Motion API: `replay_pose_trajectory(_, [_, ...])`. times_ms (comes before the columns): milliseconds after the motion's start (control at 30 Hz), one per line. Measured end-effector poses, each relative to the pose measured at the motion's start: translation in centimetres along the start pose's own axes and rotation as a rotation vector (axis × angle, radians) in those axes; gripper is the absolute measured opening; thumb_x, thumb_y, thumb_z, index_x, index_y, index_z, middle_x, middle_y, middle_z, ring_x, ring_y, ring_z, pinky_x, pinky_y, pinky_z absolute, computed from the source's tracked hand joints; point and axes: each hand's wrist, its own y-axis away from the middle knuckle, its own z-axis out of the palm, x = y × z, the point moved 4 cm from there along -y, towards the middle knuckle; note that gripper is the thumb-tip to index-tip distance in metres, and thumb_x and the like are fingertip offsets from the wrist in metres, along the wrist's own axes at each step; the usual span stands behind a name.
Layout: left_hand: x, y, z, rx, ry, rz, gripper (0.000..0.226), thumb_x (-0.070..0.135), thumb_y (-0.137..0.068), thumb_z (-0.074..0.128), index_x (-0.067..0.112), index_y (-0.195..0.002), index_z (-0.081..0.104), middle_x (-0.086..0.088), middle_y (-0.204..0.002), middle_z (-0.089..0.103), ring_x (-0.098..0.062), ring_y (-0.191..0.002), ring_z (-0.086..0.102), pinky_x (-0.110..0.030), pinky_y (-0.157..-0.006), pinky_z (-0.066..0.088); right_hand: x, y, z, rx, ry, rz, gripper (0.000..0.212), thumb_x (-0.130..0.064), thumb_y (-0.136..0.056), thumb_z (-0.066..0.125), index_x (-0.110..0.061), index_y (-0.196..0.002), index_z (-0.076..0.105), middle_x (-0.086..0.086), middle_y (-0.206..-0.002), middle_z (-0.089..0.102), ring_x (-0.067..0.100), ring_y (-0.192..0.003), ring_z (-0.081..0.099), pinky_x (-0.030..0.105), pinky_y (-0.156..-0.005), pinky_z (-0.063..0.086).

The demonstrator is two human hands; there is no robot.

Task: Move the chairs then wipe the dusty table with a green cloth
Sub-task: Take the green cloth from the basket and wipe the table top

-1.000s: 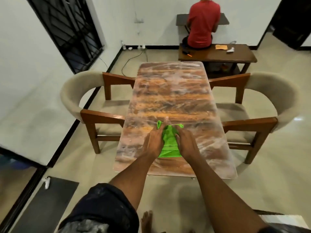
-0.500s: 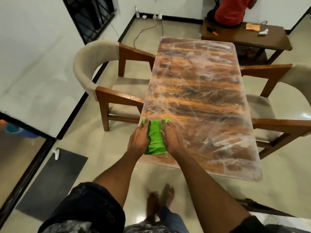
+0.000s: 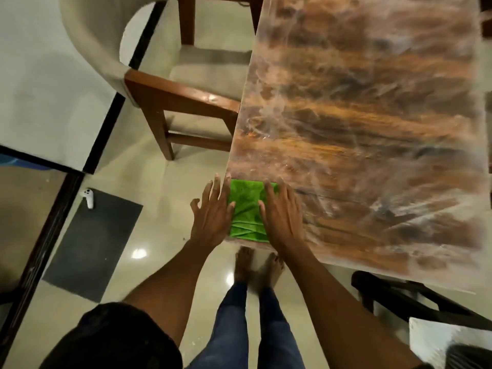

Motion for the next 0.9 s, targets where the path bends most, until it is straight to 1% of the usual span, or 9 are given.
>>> replay_pose_trajectory(100, [-0.6, -0.6, 1.1, -0.001, -0.034, 0.091, 0.067, 0.048, -0.111, 0.009, 0.017, -0.17, 0.019, -0.008, -0.177, 0.019, -0.027, -0.164, 0.019, -0.058, -0.12, 0.03, -2.6, -0.3, 3.1, 0.015, 0.041, -0.099, 0.064, -0.042, -0.11, 0.04, -0.016, -0.167, 0.025, 0.018, -0.175, 0.016, 0.034, -0.162, 0.017, 0.05, -0.132, 0.02])
replay_pose_trajectory(167, [-1.1, -1.0, 1.4, 0.015, -0.037, 0.164, 0.07, 0.05, -0.111, 0.003, 0.014, -0.17, 0.016, -0.009, -0.178, 0.015, -0.026, -0.165, 0.015, -0.058, -0.123, 0.027, -3.6, -0.3, 5.4, 0.044, 0.064, -0.068, 0.063, -0.044, -0.112, 0.032, -0.017, -0.168, 0.022, 0.018, -0.176, 0.008, 0.033, -0.164, 0.01, 0.05, -0.132, 0.017])
replay_pose_trajectory(233, [-1.9, -1.3, 1.7, 0.046, 0.011, 0.169, 0.066, 0.046, -0.112, 0.01, 0.014, -0.17, 0.012, -0.007, -0.178, 0.012, -0.022, -0.166, 0.01, -0.056, -0.126, 0.024, -4.0, -0.1, 6.7, 0.09, 0.076, -0.01, 0.065, -0.047, -0.111, 0.028, -0.018, -0.169, 0.019, 0.018, -0.176, 0.004, 0.033, -0.164, 0.006, 0.05, -0.132, 0.016])
replay_pose_trajectory(300, [-2.7, -1.3, 2.2, 0.08, 0.065, 0.136, 0.064, 0.041, -0.112, 0.018, 0.015, -0.171, 0.01, -0.005, -0.179, 0.012, -0.018, -0.166, 0.007, -0.053, -0.128, 0.021, -4.1, 0.1, 7.6, 0.118, 0.104, 0.006, 0.068, -0.049, -0.111, 0.029, -0.019, -0.17, 0.014, 0.017, -0.177, 0.001, 0.033, -0.164, 0.003, 0.052, -0.132, 0.015])
replay_pose_trajectory(467, [-4.0, -0.7, 3.6, 0.143, 0.137, 0.117, 0.063, 0.04, -0.113, 0.019, 0.013, -0.17, 0.014, -0.002, -0.178, 0.015, -0.012, -0.165, 0.005, -0.048, -0.13, 0.017, -5.3, 0.0, 8.8, 0.157, 0.131, 0.022, 0.068, -0.047, -0.112, 0.028, -0.023, -0.17, 0.003, 0.014, -0.177, -0.008, 0.032, -0.164, -0.005, 0.053, -0.132, 0.011])
replay_pose_trajectory(600, [-4.5, -3.2, 3.3, 0.199, 0.133, 0.134, 0.064, 0.039, -0.113, 0.019, 0.008, -0.169, 0.019, -0.006, -0.178, 0.017, -0.017, -0.165, 0.01, -0.049, -0.129, 0.02, -6.2, -2.4, 8.7, 0.186, 0.118, 0.001, 0.07, -0.049, -0.111, 0.03, -0.026, -0.17, 0.002, 0.011, -0.177, -0.008, 0.029, -0.165, -0.005, 0.053, -0.131, 0.01])
replay_pose_trajectory(733, [-4.5, -8.3, 1.6, 0.251, 0.075, 0.164, 0.064, 0.04, -0.113, 0.021, 0.009, -0.169, 0.018, -0.007, -0.178, 0.014, -0.017, -0.166, 0.009, -0.041, -0.129, 0.014, -6.0, -7.9, 7.0, 0.252, 0.098, -0.068, 0.068, -0.048, -0.11, 0.029, -0.026, -0.17, 0.007, 0.01, -0.178, -0.004, 0.027, -0.165, -0.003, 0.051, -0.131, 0.008])
replay_pose_trajectory(833, [-3.8, -10.7, 0.8, 0.277, 0.056, 0.184, 0.063, 0.037, -0.113, 0.023, 0.01, -0.17, 0.018, -0.006, -0.178, 0.015, -0.016, -0.165, 0.009, -0.041, -0.13, 0.014, -5.6, -10.9, 6.0, 0.3, 0.122, -0.057, 0.066, -0.048, -0.11, 0.027, -0.026, -0.17, 0.011, 0.009, -0.178, 0.003, 0.026, -0.165, 0.002, 0.051, -0.131, 0.009])
replay_pose_trajectory(900, [-3.4, -10.3, 0.8, 0.28, 0.07, 0.198, 0.061, 0.034, -0.113, 0.026, 0.01, -0.17, 0.019, -0.005, -0.178, 0.016, -0.015, -0.165, 0.009, -0.039, -0.13, 0.013, -5.7, -10.5, 6.1, 0.308, 0.134, -0.028, 0.065, -0.047, -0.111, 0.024, -0.026, -0.17, 0.01, 0.009, -0.178, 0.003, 0.026, -0.165, 0.002, 0.051, -0.131, 0.009])
